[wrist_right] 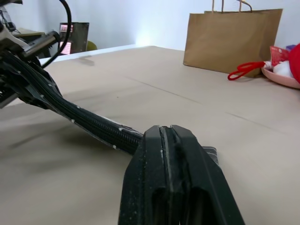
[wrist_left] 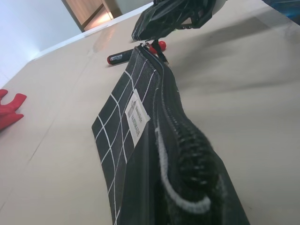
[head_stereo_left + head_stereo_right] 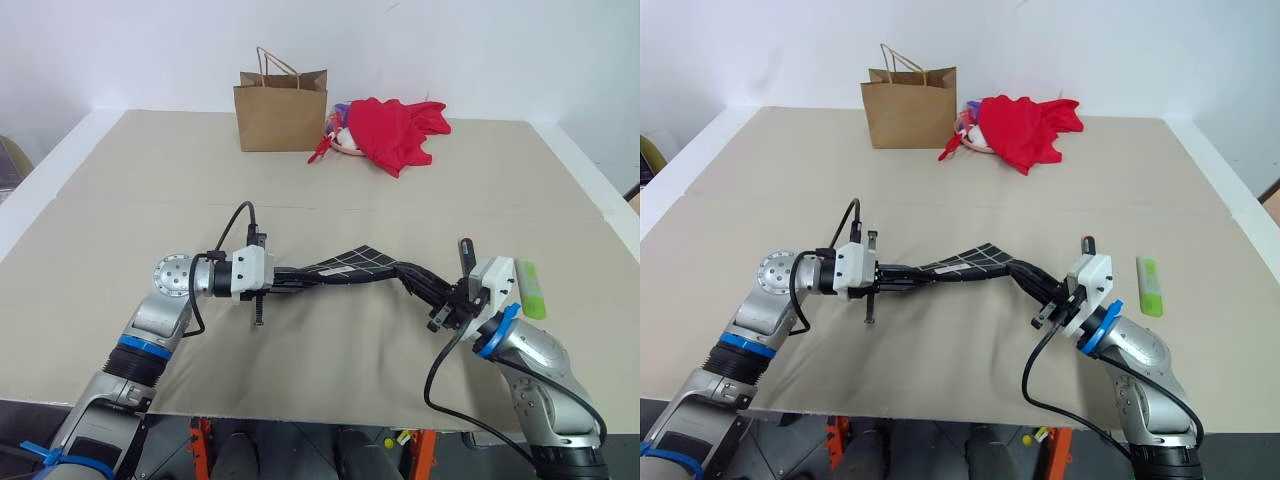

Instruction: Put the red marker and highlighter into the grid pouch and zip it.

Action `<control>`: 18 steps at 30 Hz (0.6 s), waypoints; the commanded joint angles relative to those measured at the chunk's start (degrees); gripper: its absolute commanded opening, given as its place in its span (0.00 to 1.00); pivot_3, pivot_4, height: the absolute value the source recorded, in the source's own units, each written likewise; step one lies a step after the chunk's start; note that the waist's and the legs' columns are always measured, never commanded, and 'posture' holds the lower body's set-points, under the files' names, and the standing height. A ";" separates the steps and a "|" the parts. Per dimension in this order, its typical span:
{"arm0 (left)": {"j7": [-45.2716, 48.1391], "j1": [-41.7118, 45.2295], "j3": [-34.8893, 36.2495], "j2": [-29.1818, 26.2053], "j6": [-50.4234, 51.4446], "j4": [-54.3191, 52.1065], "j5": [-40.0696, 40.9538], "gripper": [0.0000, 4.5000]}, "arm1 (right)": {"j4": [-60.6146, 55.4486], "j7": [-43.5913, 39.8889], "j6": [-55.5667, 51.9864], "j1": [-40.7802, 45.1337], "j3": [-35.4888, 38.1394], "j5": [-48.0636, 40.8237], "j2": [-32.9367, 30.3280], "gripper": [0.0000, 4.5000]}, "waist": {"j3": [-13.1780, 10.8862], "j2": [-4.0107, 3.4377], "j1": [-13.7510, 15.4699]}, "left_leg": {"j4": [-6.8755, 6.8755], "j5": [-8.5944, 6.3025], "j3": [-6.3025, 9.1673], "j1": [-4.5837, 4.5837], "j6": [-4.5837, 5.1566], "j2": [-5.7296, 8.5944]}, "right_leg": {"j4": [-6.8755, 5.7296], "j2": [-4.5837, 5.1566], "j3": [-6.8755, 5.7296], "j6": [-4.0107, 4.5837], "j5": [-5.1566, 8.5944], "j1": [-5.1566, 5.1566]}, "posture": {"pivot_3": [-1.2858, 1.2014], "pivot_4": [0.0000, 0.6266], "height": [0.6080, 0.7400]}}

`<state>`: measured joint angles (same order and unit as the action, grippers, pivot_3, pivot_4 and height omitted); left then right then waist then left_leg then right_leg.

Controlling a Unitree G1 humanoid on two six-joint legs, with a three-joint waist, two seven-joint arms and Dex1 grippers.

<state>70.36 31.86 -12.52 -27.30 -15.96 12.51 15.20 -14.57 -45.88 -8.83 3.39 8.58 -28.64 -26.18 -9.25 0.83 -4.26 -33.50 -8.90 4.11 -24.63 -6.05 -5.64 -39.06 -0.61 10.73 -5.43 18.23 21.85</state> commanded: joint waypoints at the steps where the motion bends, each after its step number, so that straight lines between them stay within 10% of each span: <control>1: -0.46 0.06 1.02 0.19 -0.34 -1.94 0.22 0.00 | -3.06 -0.34 0.16 0.33 0.92 -1.63 -0.74 0.03 | 0.00 0.00 0.00 | 0.00 0.00 0.00 0.00 0.00 0.00 | 0.00 0.00 0.00 0.00 0.00 0.00 | 0.52 0.24 1.00; 18: -1.72 0.76 -0.05 3.46 -2.16 -1.91 -1.88 0.00 | -9.44 3.50 -10.90 9.91 -12.39 1.24 1.07 0.03 | -0.01 -0.01 -0.02 | -0.03 0.01 0.03 0.00 0.01 -0.01 | -0.02 -0.01 -0.03 0.01 -0.02 0.00 | 0.52 0.24 1.00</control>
<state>69.04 31.91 -12.67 -24.12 -16.68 12.36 13.38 -21.46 -42.81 -19.28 12.36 -3.16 -26.70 -25.63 -9.26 0.83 -4.28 -33.53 -8.89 4.14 -24.63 -6.04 -5.64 -39.08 -0.62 10.70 -5.43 18.20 21.84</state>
